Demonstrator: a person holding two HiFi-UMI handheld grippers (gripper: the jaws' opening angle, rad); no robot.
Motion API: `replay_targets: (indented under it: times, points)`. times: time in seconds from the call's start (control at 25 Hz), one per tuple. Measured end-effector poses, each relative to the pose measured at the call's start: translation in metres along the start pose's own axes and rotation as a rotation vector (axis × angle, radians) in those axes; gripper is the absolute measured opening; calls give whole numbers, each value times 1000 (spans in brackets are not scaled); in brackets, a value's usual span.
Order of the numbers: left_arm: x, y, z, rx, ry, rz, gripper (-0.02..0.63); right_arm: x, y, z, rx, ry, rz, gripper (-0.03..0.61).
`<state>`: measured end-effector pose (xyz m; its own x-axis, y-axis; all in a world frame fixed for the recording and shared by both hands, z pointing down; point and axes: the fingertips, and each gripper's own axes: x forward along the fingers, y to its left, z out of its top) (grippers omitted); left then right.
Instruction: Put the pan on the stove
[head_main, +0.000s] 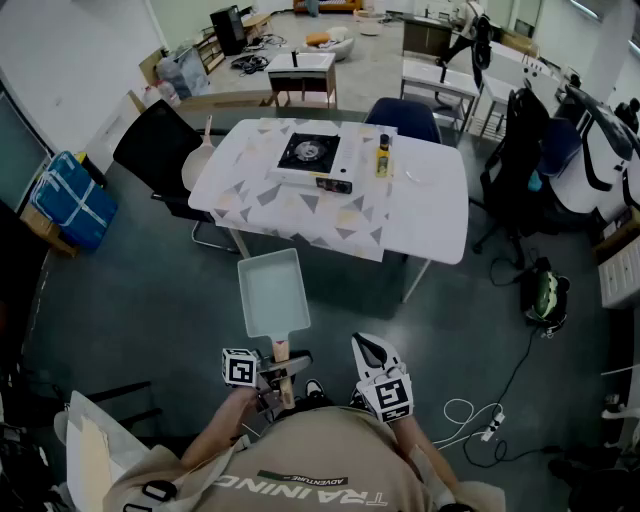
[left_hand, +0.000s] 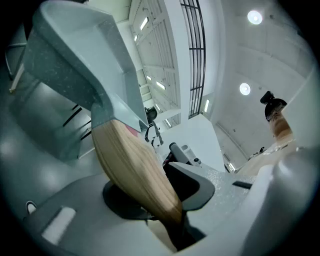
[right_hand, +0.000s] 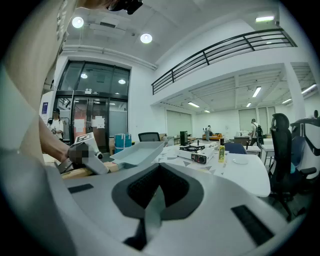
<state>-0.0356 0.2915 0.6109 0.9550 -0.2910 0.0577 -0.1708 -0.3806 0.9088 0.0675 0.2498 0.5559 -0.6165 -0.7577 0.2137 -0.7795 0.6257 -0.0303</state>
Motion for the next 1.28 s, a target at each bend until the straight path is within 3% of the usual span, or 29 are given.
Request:
replay_targets:
  times: [0.6,0.76,0.96,1.28]
  points:
    - [-17,-12,-2,-1,12,-39,123,3,23,2,-23,6,-40,3]
    - [-30,3,1,34,15,-56,123,14,30,-3,-26,15,-56,3]
    - [-38,11,10,8,35,-59,124,22,32,-5,-8,43,-83,3]
    - [-35,35,30,6,52,-49,124,55,26,-7,-19,66,-57,3]
